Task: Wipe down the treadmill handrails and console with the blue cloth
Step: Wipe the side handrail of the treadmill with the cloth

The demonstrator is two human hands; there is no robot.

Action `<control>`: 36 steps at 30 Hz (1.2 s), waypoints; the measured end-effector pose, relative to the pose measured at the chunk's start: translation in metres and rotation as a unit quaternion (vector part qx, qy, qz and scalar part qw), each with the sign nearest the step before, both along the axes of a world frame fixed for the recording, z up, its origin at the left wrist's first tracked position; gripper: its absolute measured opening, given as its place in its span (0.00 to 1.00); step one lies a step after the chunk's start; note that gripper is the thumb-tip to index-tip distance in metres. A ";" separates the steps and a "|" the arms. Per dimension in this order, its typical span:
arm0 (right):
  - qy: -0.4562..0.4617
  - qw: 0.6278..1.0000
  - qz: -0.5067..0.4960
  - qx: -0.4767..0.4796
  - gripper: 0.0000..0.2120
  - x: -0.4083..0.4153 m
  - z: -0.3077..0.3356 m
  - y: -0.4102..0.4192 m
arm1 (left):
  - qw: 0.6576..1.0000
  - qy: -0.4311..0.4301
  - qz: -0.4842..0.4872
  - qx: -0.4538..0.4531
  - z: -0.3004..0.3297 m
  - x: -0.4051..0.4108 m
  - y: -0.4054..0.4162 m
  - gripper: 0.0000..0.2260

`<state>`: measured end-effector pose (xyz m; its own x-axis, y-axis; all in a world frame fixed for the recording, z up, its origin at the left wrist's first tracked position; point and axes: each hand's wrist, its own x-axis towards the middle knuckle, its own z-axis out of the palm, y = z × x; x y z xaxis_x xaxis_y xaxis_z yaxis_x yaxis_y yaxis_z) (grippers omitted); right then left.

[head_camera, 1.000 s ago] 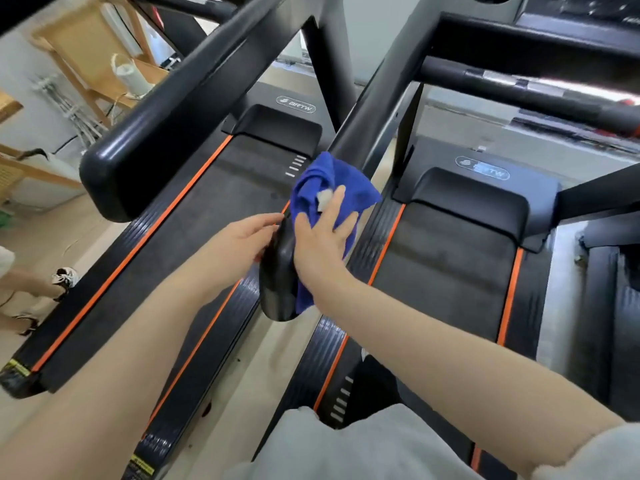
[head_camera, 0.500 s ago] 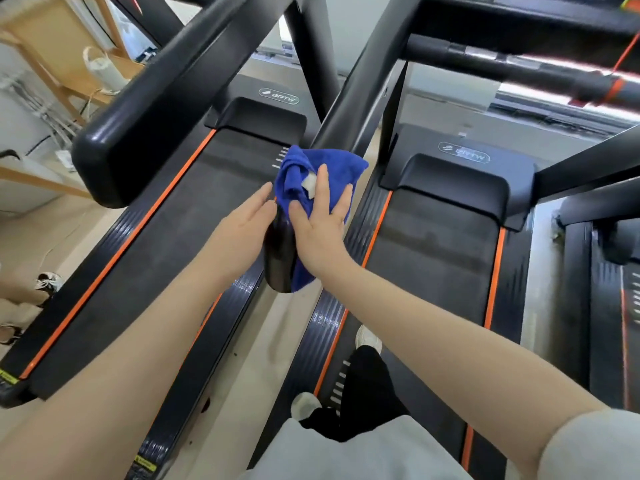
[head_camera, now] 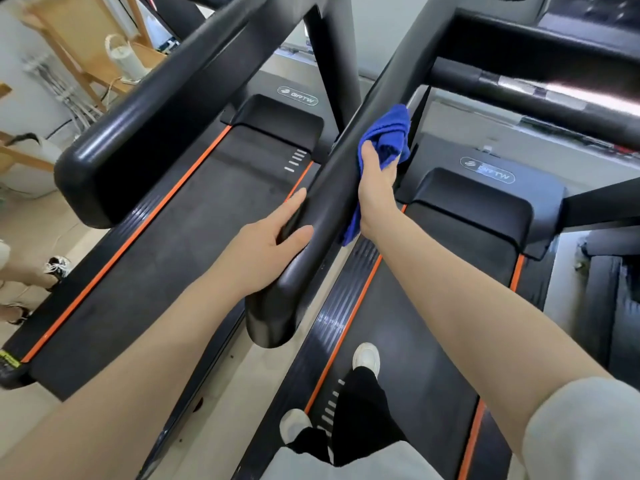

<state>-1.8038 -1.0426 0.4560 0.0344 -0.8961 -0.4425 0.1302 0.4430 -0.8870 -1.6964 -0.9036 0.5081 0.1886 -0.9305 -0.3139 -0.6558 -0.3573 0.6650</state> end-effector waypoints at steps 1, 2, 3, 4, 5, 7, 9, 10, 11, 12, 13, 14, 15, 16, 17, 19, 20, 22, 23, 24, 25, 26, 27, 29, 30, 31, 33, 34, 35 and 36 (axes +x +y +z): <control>0.003 1.000 0.001 0.007 0.43 -0.002 -0.001 -0.012 | 1.000 -0.008 -0.007 0.004 -0.001 -0.001 -0.005 0.25; 0.004 1.000 -0.001 0.014 0.44 -0.003 -0.003 -0.025 | 1.000 -0.016 -0.015 0.007 -0.001 -0.001 -0.010 0.26; 0.001 1.000 -0.007 0.025 0.47 -0.005 -0.005 -0.037 | 0.999 -0.022 -0.025 0.009 -0.001 -0.001 -0.013 0.27; -0.004 0.999 -0.015 0.037 0.49 -0.006 -0.005 -0.046 | 0.999 -0.021 -0.034 0.012 -0.001 -0.001 -0.015 0.27; -0.013 0.998 -0.024 0.049 0.51 -0.008 -0.008 -0.056 | 0.999 -0.017 -0.040 0.015 0.000 0.000 -0.016 0.27; -0.039 0.996 -0.040 0.065 0.51 -0.010 -0.013 -0.065 | 0.999 -0.009 -0.043 0.023 0.000 0.002 -0.017 0.27; -0.071 0.994 -0.046 0.069 0.50 -0.011 -0.021 -0.070 | 0.999 -0.003 -0.038 0.029 0.001 0.001 -0.017 0.26; -0.083 0.993 -0.045 0.068 0.51 -0.012 -0.025 -0.070 | 0.999 0.001 -0.038 0.027 0.001 0.000 -0.017 0.26; -0.091 0.993 -0.036 0.071 0.53 -0.013 -0.029 -0.068 | 0.999 0.003 -0.040 0.023 0.001 0.000 -0.017 0.26; -0.096 0.992 -0.028 0.081 0.55 -0.013 -0.034 -0.066 | 0.999 0.003 -0.043 0.019 0.002 -0.001 -0.016 0.26; -0.100 0.991 -0.018 0.090 0.56 -0.014 -0.035 -0.060 | 0.999 0.002 -0.043 0.014 0.001 -0.001 -0.016 0.27; -0.101 0.990 -0.012 0.100 0.55 -0.014 -0.035 -0.050 | 0.999 0.000 -0.042 0.010 0.001 -0.001 -0.016 0.27; -0.104 0.988 -0.009 0.110 0.53 -0.012 -0.036 -0.038 | 0.999 -0.003 -0.042 0.008 0.001 -0.001 -0.016 0.27; -0.107 0.987 -0.005 0.120 0.52 -0.011 -0.034 -0.023 | 0.999 -0.008 -0.041 0.008 0.001 -0.002 -0.017 0.26; -0.111 0.986 0.003 0.127 0.50 -0.008 -0.036 -0.009 | 0.999 -0.012 -0.039 0.008 0.001 -0.002 -0.016 0.26; -0.110 0.985 0.015 0.132 0.51 -0.004 -0.032 0.025 | 1.000 -0.008 -0.029 -0.001 0.000 -0.006 -0.014 0.25; -0.103 0.984 0.019 0.144 0.52 -0.001 -0.030 0.042 | 1.000 -0.002 -0.019 -0.010 -0.001 -0.008 -0.012 0.25; -0.086 0.986 0.023 0.142 0.52 0.003 -0.026 0.079 | 1.000 0.010 -0.002 -0.027 -0.002 -0.012 -0.005 0.23; -0.082 0.987 0.035 0.132 0.52 0.006 -0.024 0.096 | 0.999 0.018 0.011 -0.034 -0.002 -0.011 -0.003 0.22; -0.077 0.988 0.050 0.124 0.52 0.008 -0.021 0.113 | 0.998 0.034 0.025 -0.038 -0.003 -0.010 0.000 0.21; -0.067 0.989 0.064 0.117 0.50 0.010 -0.017 0.131 | 0.997 0.053 0.035 -0.041 -0.003 -0.008 0.005 0.20; -0.051 0.990 0.076 0.109 0.47 0.010 -0.012 0.149 | 0.996 0.069 0.036 -0.044 -0.004 -0.005 0.010 0.19; -0.032 0.990 0.089 0.100 0.43 0.011 -0.010 0.163 | 0.996 0.075 0.030 -0.045 -0.004 -0.002 0.016 0.19; 0.011 0.992 0.110 0.060 0.34 0.010 -0.010 0.183 | 0.996 0.070 0.013 -0.048 -0.005 0.003 0.028 0.19; 0.036 0.992 0.120 0.032 0.32 0.010 -0.012 0.192 | 0.997 0.064 0.008 -0.047 -0.005 0.003 0.033 0.19; 0.058 0.990 0.130 0.002 0.31 0.010 -0.010 0.200 | 0.997 0.059 0.006 -0.047 -0.005 0.003 0.036 0.20; 0.082 0.986 0.135 -0.046 0.31 0.012 -0.006 0.205 | 0.996 0.076 0.017 -0.044 -0.006 0.003 0.039 0.19; 0.086 0.985 0.133 -0.064 0.31 0.014 -0.004 0.204 | 0.994 0.094 0.027 -0.043 -0.005 0.002 0.039 0.18; 0.090 0.984 0.132 -0.079 0.31 0.017 -0.001 0.200 | 0.993 0.103 0.035 -0.043 -0.005 0.001 0.038 0.16; 0.100 0.982 0.133 -0.094 0.30 0.019 0.003 0.194 | 0.994 0.097 0.038 -0.041 -0.006 0.001 0.037 0.12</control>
<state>-1.7850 -0.8484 0.4591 0.2079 -0.9335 -0.2923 -0.1523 0.2643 -0.9523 -1.6955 -0.8670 0.5024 0.2026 -0.9401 -0.2743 -0.4854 -0.3397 0.8056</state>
